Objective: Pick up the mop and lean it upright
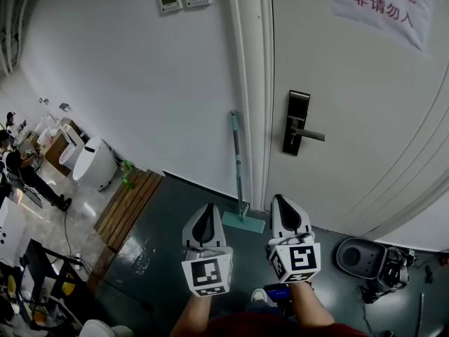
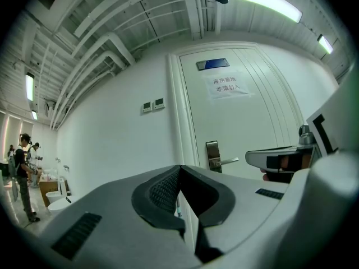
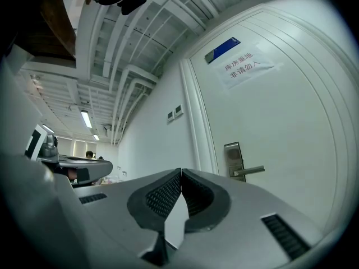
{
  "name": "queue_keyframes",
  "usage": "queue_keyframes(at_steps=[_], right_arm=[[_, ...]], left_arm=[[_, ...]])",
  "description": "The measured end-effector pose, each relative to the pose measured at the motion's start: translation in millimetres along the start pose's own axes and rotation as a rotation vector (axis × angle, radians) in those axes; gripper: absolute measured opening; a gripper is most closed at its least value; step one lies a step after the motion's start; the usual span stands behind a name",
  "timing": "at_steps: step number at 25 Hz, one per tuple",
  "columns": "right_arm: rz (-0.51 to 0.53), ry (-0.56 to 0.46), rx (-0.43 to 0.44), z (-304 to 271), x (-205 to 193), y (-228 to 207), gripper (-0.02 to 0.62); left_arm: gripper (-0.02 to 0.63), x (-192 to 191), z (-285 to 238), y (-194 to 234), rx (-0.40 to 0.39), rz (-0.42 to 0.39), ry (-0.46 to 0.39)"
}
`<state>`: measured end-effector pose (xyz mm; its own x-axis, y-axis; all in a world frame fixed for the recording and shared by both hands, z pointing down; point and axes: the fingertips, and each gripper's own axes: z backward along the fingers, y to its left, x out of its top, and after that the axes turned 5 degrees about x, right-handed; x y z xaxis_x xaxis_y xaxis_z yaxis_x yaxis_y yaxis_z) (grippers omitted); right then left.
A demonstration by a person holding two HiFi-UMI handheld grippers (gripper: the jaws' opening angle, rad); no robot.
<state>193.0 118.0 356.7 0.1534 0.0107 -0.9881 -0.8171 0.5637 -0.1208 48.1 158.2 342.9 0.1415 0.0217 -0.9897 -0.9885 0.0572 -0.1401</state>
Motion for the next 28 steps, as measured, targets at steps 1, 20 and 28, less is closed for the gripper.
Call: queue_keyframes(at_steps=[1, 20, 28], right_arm=[[-0.001, -0.001, 0.002, -3, 0, -4, 0.017], [0.054, 0.019, -0.046, -92, -16, -27, 0.017], [0.064, 0.013, -0.09, -171, -20, -14, 0.017]], left_arm=[[0.015, 1, -5, -3, 0.0, 0.0, -0.001], [0.015, -18, -111, 13, -0.084, 0.034, -0.017], [0.015, -15, -174, 66, -0.101, 0.057, -0.049]])
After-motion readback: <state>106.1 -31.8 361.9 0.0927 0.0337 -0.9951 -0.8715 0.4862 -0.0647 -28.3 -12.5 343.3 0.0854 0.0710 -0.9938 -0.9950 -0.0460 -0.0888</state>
